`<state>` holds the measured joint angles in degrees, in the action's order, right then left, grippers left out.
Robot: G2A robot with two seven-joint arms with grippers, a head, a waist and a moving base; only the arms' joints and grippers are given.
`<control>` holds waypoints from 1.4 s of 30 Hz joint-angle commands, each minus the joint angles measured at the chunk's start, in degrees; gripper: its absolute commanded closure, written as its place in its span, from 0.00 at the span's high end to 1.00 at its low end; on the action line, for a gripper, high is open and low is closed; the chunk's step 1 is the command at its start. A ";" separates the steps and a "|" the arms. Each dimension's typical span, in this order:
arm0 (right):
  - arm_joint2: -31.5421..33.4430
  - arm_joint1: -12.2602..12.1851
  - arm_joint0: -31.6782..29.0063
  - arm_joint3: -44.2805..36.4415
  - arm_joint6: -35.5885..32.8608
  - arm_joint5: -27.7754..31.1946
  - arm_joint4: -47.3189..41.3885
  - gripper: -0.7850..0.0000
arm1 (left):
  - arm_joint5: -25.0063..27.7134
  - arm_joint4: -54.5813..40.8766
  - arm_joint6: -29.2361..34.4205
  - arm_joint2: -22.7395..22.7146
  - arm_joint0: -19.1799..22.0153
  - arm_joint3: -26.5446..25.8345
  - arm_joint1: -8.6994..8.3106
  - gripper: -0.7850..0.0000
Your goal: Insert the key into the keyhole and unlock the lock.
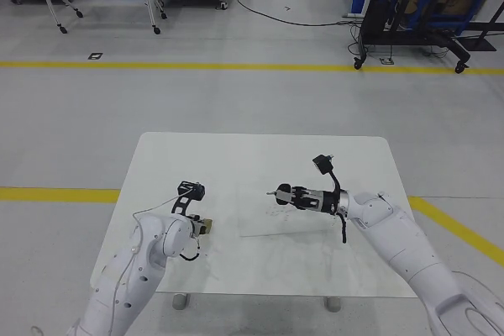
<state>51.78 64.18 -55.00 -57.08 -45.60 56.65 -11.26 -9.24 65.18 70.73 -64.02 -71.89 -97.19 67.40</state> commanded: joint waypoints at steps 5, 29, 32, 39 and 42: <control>0.00 0.00 0.00 0.00 0.00 0.00 0.00 0.00 | 0.27 0.57 -0.78 -0.35 -0.27 -0.40 -0.01 0.00; 0.00 0.00 0.00 0.00 0.00 0.00 0.00 0.00 | 18.82 -22.76 -44.14 -7.38 -4.36 0.73 0.93 0.00; 0.00 0.00 0.00 0.00 0.00 0.00 0.00 0.00 | 18.88 -24.37 -43.51 -7.14 -4.75 1.47 0.99 0.00; -3.15 2.78 -0.08 -1.09 9.25 -2.55 -7.90 0.00 | 25.18 -48.30 -37.86 -3.26 0.65 13.33 2.62 0.00; -5.16 4.38 2.48 1.58 9.82 -2.21 -10.89 0.00 | 26.99 -54.57 -35.71 -0.94 3.69 17.51 3.42 0.00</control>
<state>47.21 68.12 -53.25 -56.17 -35.80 54.31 -21.30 17.31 12.86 34.40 -65.58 -69.13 -80.96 70.63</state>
